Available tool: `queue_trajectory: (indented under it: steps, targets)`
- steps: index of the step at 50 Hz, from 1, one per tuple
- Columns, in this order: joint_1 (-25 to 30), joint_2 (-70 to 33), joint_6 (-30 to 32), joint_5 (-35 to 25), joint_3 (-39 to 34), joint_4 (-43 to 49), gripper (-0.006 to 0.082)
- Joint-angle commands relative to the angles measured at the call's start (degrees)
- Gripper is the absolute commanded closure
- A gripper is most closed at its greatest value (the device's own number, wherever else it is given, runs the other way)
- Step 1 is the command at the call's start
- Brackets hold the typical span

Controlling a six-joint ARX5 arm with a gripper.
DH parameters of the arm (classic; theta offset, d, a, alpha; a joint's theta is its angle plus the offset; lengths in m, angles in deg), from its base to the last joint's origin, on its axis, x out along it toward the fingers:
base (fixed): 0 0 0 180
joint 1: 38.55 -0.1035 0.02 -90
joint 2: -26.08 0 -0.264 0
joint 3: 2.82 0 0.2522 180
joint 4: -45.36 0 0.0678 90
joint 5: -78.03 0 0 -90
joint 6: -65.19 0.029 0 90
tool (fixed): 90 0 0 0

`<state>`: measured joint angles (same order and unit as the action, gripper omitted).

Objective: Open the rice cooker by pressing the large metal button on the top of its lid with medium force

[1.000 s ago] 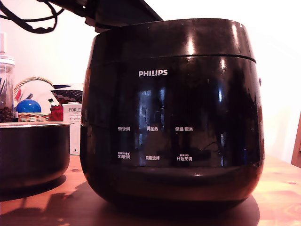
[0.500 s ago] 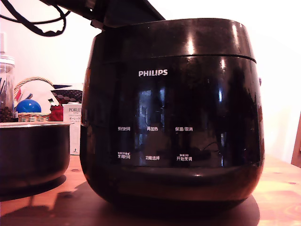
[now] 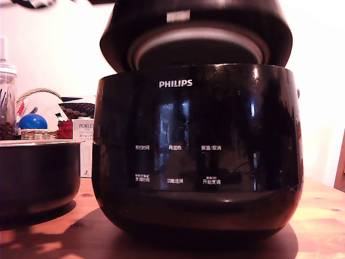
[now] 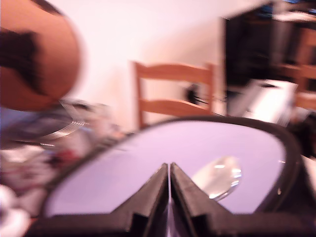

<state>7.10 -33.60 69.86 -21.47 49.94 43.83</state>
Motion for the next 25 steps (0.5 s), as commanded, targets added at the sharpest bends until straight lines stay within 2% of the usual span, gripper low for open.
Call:
queue_trajectory:
  steps: [1,13,25]
  targets:
    - [-0.4,0.4,-0.2,2.2,-1.4,0.0,0.0791]
    - [-2.6,4.6,-0.1,10.6,-1.4,1.7,0.0791]
    - [-7.9,10.6,1.8,16.9,-1.4,4.6,0.0791]
